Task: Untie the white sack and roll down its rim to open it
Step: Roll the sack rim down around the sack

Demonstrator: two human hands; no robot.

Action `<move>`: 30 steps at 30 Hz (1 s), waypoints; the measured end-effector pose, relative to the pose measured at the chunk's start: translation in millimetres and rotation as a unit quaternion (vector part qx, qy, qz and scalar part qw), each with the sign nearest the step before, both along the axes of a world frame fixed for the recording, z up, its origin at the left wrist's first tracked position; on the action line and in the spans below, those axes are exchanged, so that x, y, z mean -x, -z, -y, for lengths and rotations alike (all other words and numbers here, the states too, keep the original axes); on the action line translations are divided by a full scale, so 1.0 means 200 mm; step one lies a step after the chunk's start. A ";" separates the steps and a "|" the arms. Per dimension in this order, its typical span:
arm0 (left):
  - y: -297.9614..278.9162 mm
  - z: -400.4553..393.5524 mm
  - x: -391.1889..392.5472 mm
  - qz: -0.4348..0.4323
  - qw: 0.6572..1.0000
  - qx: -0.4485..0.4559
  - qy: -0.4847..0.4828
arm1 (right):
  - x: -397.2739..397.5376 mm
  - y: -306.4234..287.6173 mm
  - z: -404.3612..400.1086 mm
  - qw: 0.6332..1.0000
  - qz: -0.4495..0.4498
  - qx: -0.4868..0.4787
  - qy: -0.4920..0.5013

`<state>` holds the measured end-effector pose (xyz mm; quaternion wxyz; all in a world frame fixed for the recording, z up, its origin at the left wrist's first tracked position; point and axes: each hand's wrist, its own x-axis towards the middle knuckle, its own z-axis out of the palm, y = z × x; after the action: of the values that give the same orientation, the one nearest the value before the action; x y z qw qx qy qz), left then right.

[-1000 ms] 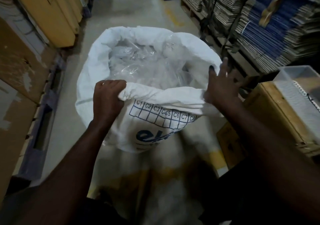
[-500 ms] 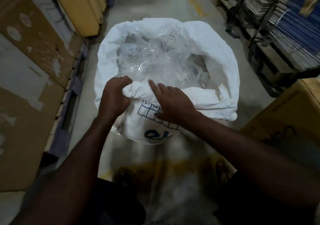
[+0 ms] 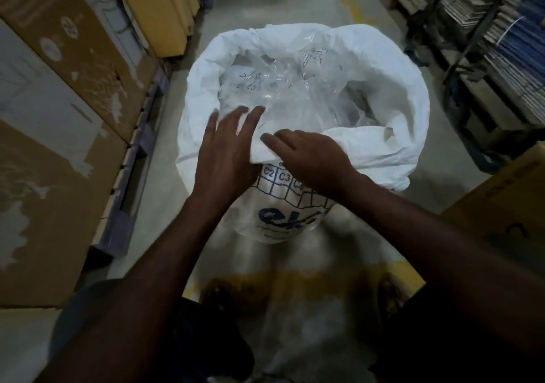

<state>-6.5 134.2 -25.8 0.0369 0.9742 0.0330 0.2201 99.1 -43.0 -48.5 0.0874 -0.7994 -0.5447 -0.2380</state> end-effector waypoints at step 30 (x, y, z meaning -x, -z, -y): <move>0.04 0.03 0.02 -0.074 0.996 -0.012 -0.050 | 0.02 -0.09 0.09 0.994 -0.075 0.038 0.075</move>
<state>-9.9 128.2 -33.3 0.0115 0.9854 0.0815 0.1492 94.6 -60.7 -30.0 0.0796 -0.8562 -0.4842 -0.1618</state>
